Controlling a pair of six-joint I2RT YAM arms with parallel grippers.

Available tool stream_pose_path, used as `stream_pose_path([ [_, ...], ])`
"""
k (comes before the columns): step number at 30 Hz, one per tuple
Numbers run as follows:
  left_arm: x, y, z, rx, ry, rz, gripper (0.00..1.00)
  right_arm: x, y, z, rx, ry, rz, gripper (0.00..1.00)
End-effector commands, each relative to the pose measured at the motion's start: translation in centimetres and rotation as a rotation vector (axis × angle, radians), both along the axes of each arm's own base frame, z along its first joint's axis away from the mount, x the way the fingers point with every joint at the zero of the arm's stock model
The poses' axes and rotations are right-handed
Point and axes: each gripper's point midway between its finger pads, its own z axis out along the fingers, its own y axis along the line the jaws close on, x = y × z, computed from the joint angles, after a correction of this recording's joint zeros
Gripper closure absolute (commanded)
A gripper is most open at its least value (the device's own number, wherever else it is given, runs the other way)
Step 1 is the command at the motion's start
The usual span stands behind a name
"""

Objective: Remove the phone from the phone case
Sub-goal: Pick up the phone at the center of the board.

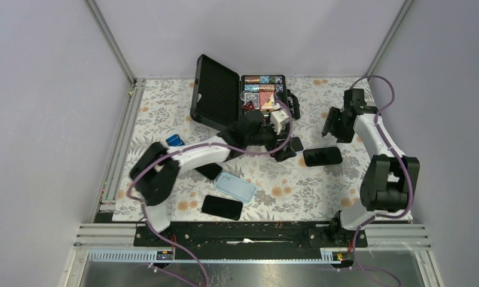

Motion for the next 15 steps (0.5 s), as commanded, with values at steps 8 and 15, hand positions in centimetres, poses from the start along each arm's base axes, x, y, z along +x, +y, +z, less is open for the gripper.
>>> stream_pose_path([
  [8,2.8,-10.2,-3.1,-0.109,0.031,-0.251,0.03,0.9,-2.6,9.0,0.167,-0.340,-0.353,0.43],
  [15,6.6,-13.1,-7.2,-0.043,0.123,-0.021,0.09,-1.2,-2.5,12.7,0.194,-0.462,-0.376,0.43],
])
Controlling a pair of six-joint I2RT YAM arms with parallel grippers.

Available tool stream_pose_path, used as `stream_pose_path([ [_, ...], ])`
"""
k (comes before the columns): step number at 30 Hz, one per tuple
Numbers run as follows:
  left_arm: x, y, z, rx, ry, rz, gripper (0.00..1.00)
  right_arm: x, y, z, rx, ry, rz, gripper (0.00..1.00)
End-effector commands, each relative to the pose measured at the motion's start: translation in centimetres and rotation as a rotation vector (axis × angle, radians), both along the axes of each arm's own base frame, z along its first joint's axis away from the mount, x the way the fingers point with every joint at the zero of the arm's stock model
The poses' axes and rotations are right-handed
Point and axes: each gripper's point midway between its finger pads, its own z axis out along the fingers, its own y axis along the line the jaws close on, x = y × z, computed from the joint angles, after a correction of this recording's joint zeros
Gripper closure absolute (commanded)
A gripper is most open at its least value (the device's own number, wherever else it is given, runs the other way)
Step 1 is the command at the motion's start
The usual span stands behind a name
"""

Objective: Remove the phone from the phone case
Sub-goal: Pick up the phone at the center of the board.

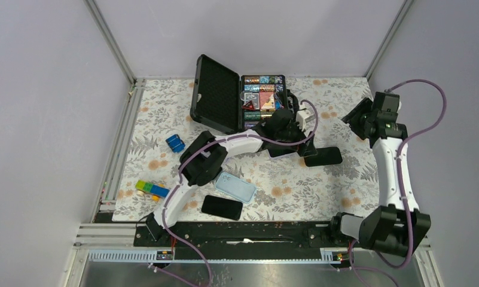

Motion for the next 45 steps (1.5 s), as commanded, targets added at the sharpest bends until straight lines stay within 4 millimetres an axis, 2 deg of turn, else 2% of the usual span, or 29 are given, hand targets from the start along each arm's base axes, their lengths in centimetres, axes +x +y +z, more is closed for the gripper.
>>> stream_pose_path([
  [1,2.7,-2.4,0.3,0.009,0.029,0.153,0.09,-0.7,0.7,2.8,0.035,-0.093,-0.009,0.43],
  [8,2.9,-3.2,-4.2,0.119,0.088,0.237,0.06,-2.3,0.9,5.0,0.006,-0.134,0.005,0.43],
  [12,3.3,-3.4,-4.5,0.199,0.135,0.289,0.08,-3.0,1.1,6.6,0.000,-0.172,0.011,0.43],
  [15,2.5,-2.9,-5.7,0.244,0.166,0.287,0.08,-3.3,1.1,7.2,-0.005,-0.193,0.010,0.43],
  [18,0.7,-2.5,-6.8,0.262,0.185,0.238,0.08,-3.5,1.1,7.7,-0.008,-0.207,0.006,0.43],
  [22,-1.7,-2.5,-6.6,0.287,0.128,0.149,0.08,-3.6,1.0,7.9,-0.012,-0.214,0.002,0.43],
  [29,-4.6,-1.8,-9.1,0.389,0.114,0.135,0.08,-4.0,1.0,8.2,-0.022,-0.225,0.003,0.43],
  [36,-4.9,-0.4,-10.7,0.478,-0.020,0.204,0.01,-4.1,1.2,7.8,-0.018,-0.221,0.015,0.42],
  [42,-5.6,0.1,-11.3,0.525,-0.128,0.188,0.01,-4.1,1.2,7.3,-0.017,-0.206,0.015,0.42],
  [45,-5.3,0.4,-11.8,0.563,-0.144,0.214,0.01,-4.0,1.1,7.2,-0.018,-0.206,0.009,0.42],
])
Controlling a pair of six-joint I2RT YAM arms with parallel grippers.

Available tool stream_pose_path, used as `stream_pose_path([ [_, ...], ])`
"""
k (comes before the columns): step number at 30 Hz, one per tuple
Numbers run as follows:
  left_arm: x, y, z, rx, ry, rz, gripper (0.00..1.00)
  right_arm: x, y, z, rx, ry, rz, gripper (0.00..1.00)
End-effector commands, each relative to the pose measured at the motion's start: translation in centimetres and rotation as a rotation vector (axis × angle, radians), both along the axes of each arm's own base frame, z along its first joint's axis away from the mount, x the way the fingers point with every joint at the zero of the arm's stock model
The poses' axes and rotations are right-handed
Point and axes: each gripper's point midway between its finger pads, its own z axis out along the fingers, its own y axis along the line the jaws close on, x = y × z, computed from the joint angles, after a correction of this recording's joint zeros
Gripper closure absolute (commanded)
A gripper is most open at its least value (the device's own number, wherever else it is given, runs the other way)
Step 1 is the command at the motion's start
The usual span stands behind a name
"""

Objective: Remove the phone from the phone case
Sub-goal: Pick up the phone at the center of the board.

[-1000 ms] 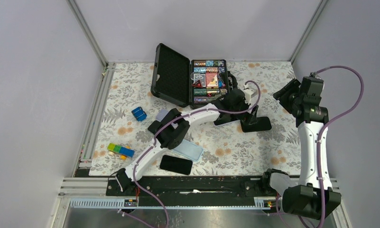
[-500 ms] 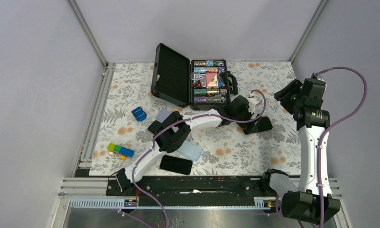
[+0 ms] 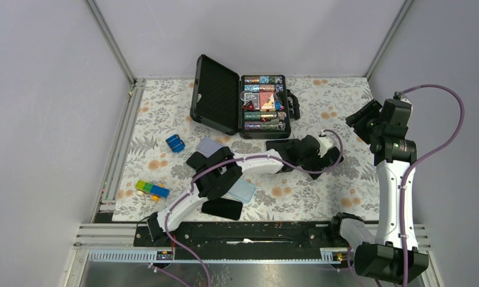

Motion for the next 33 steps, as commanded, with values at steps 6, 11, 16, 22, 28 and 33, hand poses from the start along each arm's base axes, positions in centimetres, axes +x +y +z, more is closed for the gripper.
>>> stream_pose_path([
  [6,-1.2,4.3,-6.5,0.293,-0.011,0.048,0.04,0.1,-0.4,0.8,-0.001,-0.028,-0.010,0.42],
  [11,-1.1,4.9,-7.5,0.327,-0.028,0.044,0.32,0.0,-0.6,0.8,-0.003,-0.028,-0.020,0.42],
  [16,-2.0,4.5,-6.7,0.283,0.011,0.013,0.89,-0.2,-0.8,0.6,0.026,0.013,-0.040,0.43],
  [22,-2.7,4.9,-2.4,0.109,0.123,0.020,1.00,-0.1,-1.2,-2.1,0.041,0.087,-0.057,0.41],
  [28,-3.5,6.6,1.1,0.004,0.279,0.029,1.00,-0.2,-0.7,-5.1,0.068,0.079,-0.047,0.22],
  [33,-4.4,6.8,3.4,-0.106,0.450,0.054,1.00,-1.3,0.0,-8.8,0.121,0.060,-0.068,0.15],
])
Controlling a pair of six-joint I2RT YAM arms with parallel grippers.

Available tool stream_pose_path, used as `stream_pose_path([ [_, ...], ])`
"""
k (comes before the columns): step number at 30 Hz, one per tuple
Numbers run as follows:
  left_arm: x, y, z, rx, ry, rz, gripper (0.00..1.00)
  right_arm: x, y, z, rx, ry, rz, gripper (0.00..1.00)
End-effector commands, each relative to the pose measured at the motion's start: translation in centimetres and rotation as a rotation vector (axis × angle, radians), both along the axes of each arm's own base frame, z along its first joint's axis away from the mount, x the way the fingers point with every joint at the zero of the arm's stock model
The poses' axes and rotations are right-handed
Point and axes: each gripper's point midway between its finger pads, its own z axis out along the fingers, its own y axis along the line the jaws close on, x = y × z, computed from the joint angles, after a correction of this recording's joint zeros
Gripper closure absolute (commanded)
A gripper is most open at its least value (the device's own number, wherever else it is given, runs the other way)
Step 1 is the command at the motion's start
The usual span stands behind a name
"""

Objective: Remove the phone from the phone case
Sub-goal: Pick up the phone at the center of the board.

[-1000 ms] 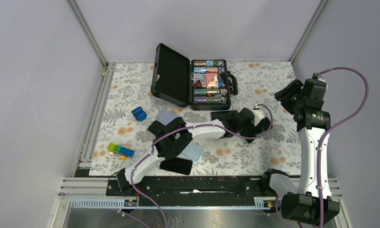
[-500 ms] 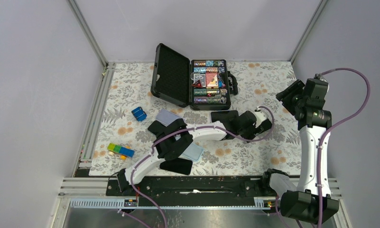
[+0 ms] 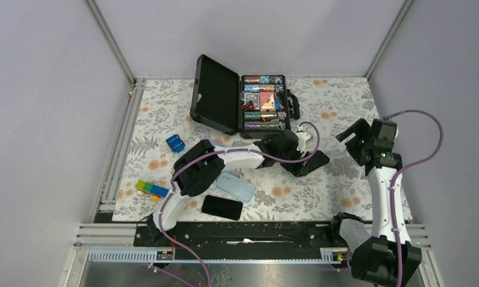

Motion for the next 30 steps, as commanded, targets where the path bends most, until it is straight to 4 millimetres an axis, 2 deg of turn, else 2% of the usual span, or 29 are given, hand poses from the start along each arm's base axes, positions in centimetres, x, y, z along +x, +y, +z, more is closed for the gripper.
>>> stream_pose_path([
  [1,-2.0,0.6,2.9,-0.099,0.254,0.033,1.00,-0.2,0.5,-1.3,0.052,-0.064,-0.033,0.16],
  [5,-1.5,0.4,4.4,-0.179,0.364,0.059,1.00,-1.5,1.5,-6.1,0.151,0.060,-0.068,0.21],
  [7,-1.4,0.3,5.0,-0.207,0.386,0.062,1.00,-1.8,2.1,-8.7,0.200,0.104,-0.077,0.27],
  [10,-1.3,0.3,4.7,-0.215,0.394,0.062,1.00,-0.8,2.5,-10.8,0.246,0.072,-0.085,0.34],
  [12,-1.0,0.7,4.2,-0.214,0.410,0.068,1.00,0.4,3.1,-11.2,0.298,-0.010,-0.077,0.35],
  [14,-0.8,1.0,4.0,-0.227,0.431,0.075,1.00,1.9,3.8,-10.2,0.328,-0.114,-0.026,0.36],
  [16,-0.7,1.2,4.0,-0.237,0.441,0.078,1.00,2.4,4.2,-9.8,0.341,-0.146,0.006,0.35],
  [19,-0.7,1.0,4.0,-0.243,0.449,0.074,1.00,2.3,4.2,-10.2,0.344,-0.127,0.006,0.32],
  [23,-0.7,0.8,4.0,-0.252,0.462,0.080,1.00,1.7,3.9,-10.9,0.360,-0.101,-0.049,0.33],
  [26,-0.7,0.7,4.2,-0.259,0.462,0.078,1.00,2.1,3.9,-10.9,0.374,-0.141,-0.059,0.33],
  [30,-0.7,0.7,4.3,-0.262,0.457,0.075,1.00,2.7,4.6,-11.9,0.412,-0.079,-0.016,0.36],
])
